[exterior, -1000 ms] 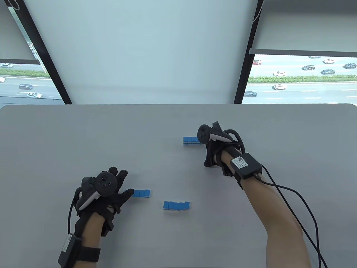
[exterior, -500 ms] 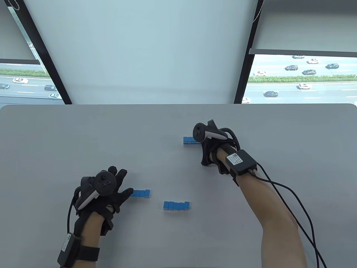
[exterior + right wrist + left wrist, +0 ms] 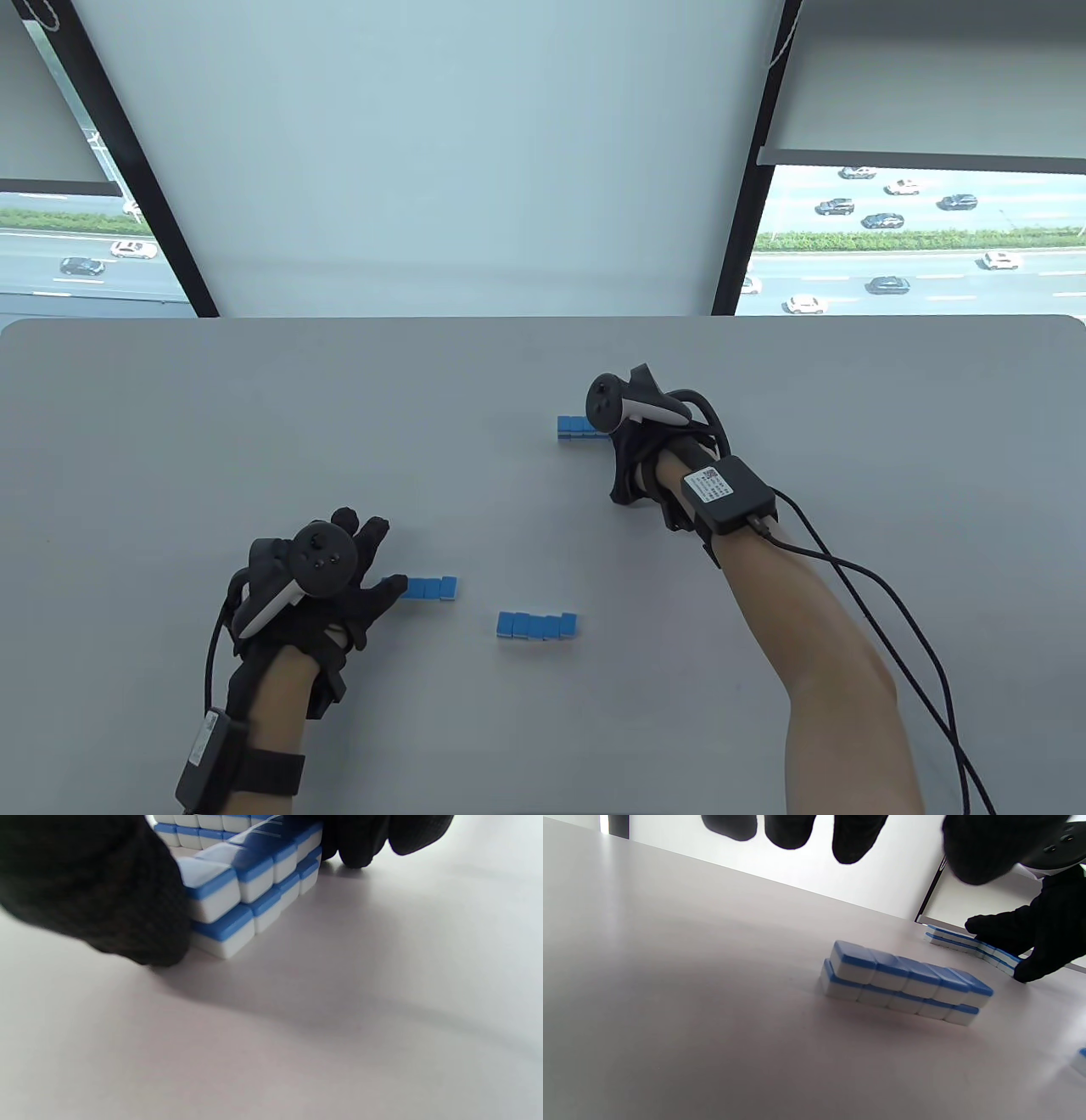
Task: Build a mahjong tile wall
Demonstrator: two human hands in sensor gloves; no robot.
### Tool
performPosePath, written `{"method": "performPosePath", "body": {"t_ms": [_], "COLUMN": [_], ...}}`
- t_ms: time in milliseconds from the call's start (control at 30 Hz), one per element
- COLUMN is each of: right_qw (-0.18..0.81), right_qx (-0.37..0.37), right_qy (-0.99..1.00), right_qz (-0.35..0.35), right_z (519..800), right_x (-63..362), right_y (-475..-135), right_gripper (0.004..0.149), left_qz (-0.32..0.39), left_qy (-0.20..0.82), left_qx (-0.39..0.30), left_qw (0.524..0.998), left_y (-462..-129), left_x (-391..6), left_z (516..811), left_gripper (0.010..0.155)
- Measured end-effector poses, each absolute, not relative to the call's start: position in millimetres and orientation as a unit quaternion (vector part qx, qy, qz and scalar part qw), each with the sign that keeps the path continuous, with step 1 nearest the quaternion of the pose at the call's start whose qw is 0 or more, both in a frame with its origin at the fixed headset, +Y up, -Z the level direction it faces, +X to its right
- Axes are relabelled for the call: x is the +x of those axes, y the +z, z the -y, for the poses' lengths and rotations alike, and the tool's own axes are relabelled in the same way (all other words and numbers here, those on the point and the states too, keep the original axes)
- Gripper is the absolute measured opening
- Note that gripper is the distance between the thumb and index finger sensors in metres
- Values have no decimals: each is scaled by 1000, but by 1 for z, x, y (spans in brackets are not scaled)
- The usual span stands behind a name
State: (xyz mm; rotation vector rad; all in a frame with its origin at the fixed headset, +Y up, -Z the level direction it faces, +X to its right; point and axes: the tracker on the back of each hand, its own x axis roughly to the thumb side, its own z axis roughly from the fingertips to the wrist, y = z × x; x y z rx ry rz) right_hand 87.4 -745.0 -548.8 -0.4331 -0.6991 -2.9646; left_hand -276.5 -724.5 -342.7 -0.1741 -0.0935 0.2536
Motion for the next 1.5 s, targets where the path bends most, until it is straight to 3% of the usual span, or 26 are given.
{"method": "performPosePath", "body": {"t_ms": [267, 467, 667, 967, 1067, 1233, 1500], "right_qw": [57, 61, 62, -20, -37, -53, -69], "right_qx": [-153, -153, -120, -45, -24, 18, 50], "right_qy": [-968, -974, -984, -996, -998, -998, -996], "right_qz": [192, 157, 118, 69, 47, 16, 16], "right_z": [740, 718, 685, 646, 648, 676, 723], "right_x": [92, 102, 129, 186, 200, 224, 244], "right_y": [-536, -514, -477, -403, -380, -343, -328], "right_gripper": [116, 113, 100, 80, 78, 75, 74], "left_qz": [51, 52, 56, 59, 55, 42, 27], "left_qy": [131, 137, 147, 167, 171, 181, 172], "left_qx": [-87, -90, -90, -67, -60, -50, -31], "left_qw": [986, 985, 983, 982, 982, 981, 984], "left_y": [-342, -341, -342, -343, -344, -348, -349], "left_x": [-275, -274, -273, -274, -275, -278, -277], "left_z": [726, 728, 728, 722, 722, 723, 725], "left_gripper": [81, 81, 81, 79, 78, 77, 75]}}
